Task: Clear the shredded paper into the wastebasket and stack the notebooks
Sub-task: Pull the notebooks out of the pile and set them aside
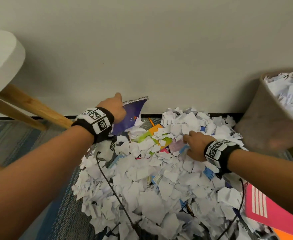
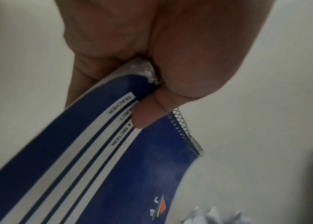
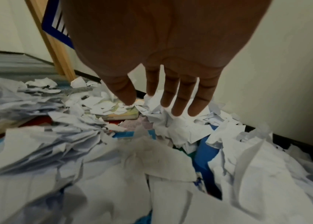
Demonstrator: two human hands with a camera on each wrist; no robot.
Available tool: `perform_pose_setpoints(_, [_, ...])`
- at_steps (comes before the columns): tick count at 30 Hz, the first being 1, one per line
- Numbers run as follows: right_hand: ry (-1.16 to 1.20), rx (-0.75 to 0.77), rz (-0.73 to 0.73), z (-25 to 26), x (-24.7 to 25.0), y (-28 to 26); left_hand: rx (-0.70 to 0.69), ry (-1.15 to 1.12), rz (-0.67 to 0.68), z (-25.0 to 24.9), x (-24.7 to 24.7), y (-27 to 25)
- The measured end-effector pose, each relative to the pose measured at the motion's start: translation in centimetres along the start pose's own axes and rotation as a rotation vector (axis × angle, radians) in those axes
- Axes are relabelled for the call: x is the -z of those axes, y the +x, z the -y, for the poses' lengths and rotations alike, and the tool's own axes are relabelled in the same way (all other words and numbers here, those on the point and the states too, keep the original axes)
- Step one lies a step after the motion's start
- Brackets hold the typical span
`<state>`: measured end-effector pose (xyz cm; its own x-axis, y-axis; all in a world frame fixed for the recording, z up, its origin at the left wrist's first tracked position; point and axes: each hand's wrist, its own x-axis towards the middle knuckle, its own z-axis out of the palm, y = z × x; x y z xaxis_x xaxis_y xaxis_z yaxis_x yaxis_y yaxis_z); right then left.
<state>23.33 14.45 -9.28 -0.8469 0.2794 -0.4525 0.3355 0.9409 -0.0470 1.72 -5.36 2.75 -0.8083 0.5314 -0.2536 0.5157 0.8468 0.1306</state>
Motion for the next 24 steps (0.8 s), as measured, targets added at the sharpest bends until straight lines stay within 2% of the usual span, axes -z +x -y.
perform_pose_setpoints(3, [0.245,0.021,-0.157,-0.7,0.6,-0.5,-0.142,-0.097,-0.102,-2.4,2.4,-0.6])
perform_pose_setpoints(5, [0.498,0.083,-0.337,-1.0,1.4,-0.9,-0.228,-0.138,-0.131,-4.2,3.1,-1.1])
perform_pose_setpoints(8, [0.751,0.092,-0.581,-1.3,3.1,-1.5,-0.33,-0.154,-0.041,-6.6,2.6,-1.7])
perform_pose_setpoints(10, [0.74,0.054,-0.694,-1.7,4.2,-2.1,-0.366,-0.209,0.057,-8.0,1.6,-2.0])
perform_pose_setpoints(12, [0.563,0.043,-0.764,-2.5,5.1,-3.1,-0.39,-0.268,0.136,-9.4,0.4,-2.2])
perform_pose_setpoints(14, [0.406,0.1,-0.693,-3.2,6.0,-4.1,-0.42,-0.277,0.186,-10.9,-0.6,-2.6])
perform_pose_setpoints(17, [0.307,0.109,-0.399,-3.9,6.4,-5.8,-0.439,-0.351,0.288,-12.8,-2.9,-3.2])
perform_pose_setpoints(20, [0.248,0.028,-0.142,-5.5,5.5,-6.9,-0.401,-0.497,0.438,-13.3,-5.5,-3.2])
perform_pose_setpoints(24, [0.059,-0.144,0.162,-9.6,3.5,-9.0,-0.395,-0.196,0.387,-11.2,-7.4,-0.7])
